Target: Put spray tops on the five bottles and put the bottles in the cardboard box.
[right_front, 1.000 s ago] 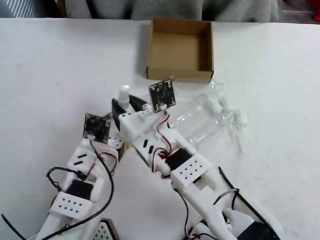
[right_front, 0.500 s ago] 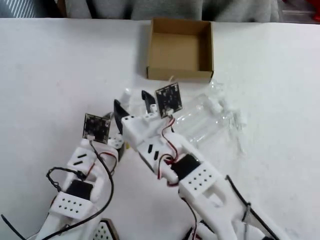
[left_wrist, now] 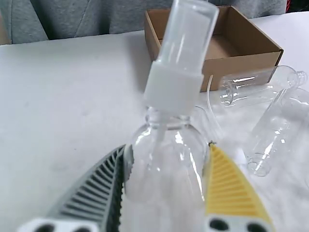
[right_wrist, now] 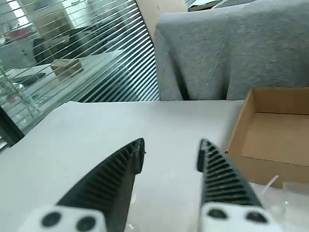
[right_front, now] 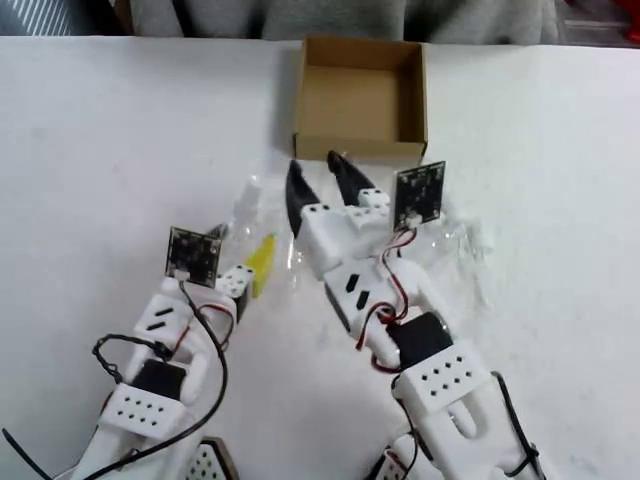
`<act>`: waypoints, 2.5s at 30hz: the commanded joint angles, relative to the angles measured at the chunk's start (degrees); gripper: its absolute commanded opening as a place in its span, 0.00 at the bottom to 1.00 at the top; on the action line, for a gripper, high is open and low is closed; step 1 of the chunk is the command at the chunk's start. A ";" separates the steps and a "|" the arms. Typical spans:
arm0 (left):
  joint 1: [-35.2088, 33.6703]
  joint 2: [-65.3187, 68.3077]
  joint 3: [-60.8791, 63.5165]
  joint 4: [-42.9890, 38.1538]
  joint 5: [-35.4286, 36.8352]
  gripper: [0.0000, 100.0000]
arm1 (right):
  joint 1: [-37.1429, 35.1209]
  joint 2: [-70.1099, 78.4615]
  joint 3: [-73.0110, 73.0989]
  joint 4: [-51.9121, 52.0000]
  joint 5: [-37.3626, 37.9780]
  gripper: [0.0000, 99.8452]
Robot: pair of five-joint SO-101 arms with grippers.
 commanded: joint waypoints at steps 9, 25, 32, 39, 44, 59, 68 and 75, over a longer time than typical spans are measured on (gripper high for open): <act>0.04 -1.63 -0.09 1.67 -0.35 0.05 | 3.74 18.42 -5.71 -3.74 0.62 0.02; 0.22 -1.63 -0.09 1.93 -0.35 0.05 | -1.98 38.02 -9.85 -20.62 0.70 0.02; 1.27 -1.63 -0.09 2.02 -0.35 0.05 | -3.47 37.93 -8.97 -20.79 0.70 0.02; 0.84 -1.63 -0.09 2.02 -0.35 0.05 | -4.79 30.73 -4.31 -20.62 1.14 0.02; 0.84 -1.63 -0.09 1.85 -0.35 0.05 | -4.09 25.89 -0.62 -20.44 1.41 0.02; -1.71 -1.63 -0.09 -1.67 0.00 0.05 | 20.18 25.27 -10.11 6.90 5.71 0.02; 0.22 -1.27 -2.73 -15.38 0.18 0.05 | 29.67 25.89 -9.14 12.44 5.80 0.02; 0.40 -1.19 -12.48 -9.93 4.84 0.05 | 29.67 27.03 -9.85 11.74 14.15 0.02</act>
